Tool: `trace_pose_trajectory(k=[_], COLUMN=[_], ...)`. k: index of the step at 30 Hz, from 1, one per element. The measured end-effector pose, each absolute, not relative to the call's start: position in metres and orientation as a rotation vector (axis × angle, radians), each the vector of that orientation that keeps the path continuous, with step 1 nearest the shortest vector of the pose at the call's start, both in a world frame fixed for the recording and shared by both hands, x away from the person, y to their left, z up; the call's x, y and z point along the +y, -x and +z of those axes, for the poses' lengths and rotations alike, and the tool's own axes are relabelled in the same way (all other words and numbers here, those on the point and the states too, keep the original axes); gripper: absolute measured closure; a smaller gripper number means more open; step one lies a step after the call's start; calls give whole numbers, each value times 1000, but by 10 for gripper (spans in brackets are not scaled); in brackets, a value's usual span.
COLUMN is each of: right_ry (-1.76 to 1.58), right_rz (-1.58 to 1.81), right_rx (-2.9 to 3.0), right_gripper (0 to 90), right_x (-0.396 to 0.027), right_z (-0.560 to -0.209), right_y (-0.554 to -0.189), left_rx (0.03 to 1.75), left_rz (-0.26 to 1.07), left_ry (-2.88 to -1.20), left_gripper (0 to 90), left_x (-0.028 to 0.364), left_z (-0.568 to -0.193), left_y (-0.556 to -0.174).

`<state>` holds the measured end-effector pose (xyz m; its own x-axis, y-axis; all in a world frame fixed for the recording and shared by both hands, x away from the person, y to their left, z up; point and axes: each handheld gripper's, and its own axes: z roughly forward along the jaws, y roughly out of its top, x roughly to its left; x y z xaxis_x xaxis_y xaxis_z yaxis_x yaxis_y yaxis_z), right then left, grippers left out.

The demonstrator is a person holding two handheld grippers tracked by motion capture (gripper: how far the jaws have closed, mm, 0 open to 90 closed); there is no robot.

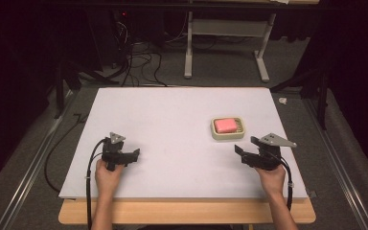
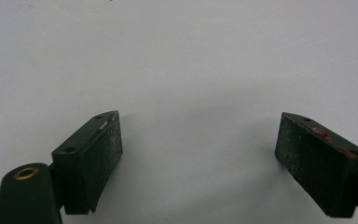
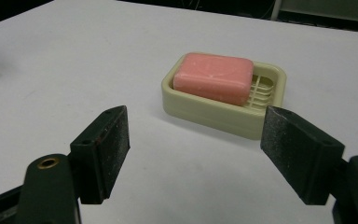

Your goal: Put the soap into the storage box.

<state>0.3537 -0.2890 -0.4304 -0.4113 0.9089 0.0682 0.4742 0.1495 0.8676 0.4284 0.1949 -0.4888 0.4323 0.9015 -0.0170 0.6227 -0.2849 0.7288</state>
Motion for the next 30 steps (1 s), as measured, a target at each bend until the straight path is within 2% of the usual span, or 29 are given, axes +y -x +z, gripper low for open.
trace_pose_trajectory(k=[30], right_ry=[-1345], right_rz=[1155], right_rx=[2038], right_gripper=[254], right_x=[-273], right_z=[-453], right_y=[-363], left_rx=[1280], left_rz=[534], left_ry=[-2017], left_gripper=[151], left_x=[195], left_z=[-489], left_y=[-428])
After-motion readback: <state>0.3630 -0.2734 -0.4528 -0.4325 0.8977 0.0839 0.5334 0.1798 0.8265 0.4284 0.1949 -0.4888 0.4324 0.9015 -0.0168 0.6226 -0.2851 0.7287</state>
